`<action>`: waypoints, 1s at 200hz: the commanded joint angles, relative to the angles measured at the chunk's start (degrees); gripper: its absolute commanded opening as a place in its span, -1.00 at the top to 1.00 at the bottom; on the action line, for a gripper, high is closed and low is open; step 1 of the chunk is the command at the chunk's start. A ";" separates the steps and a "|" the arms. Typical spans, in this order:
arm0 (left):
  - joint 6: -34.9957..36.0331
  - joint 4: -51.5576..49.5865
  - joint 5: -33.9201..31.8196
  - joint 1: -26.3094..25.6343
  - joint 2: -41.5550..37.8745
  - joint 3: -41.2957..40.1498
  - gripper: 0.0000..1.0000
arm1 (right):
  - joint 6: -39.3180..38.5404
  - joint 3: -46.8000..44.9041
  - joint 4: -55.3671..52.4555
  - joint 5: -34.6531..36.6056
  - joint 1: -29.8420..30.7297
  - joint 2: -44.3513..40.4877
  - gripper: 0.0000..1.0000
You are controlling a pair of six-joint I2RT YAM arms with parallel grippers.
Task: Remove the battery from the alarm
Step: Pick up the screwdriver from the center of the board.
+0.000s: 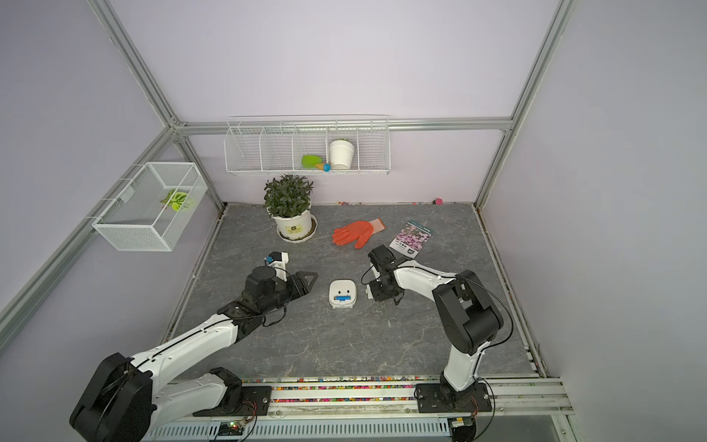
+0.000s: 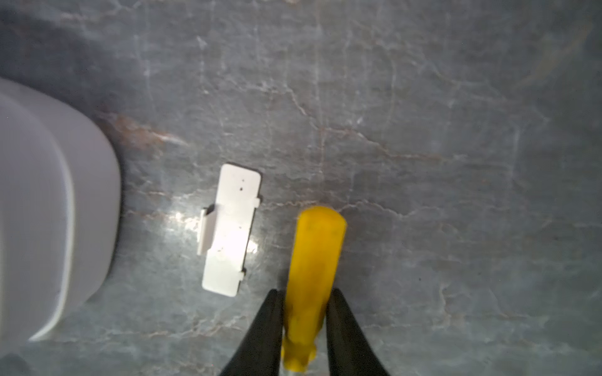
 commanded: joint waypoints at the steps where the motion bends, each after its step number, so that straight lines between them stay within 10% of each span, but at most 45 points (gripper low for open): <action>1: 3.56 4.33 0.49 -1.31 -2.32 -1.21 -0.31 | 1.21 -0.23 0.16 -0.53 -0.68 -3.25 0.69; 93: 10.59 24.03 9.05 -17.33 11.44 6.42 -0.31 | 20.59 -10.22 9.98 -3.88 -3.19 -39.94 0.80; 200: 11.03 26.17 21.03 -23.81 35.30 26.69 -0.12 | 24.79 -11.27 7.16 4.18 -0.76 -47.25 0.81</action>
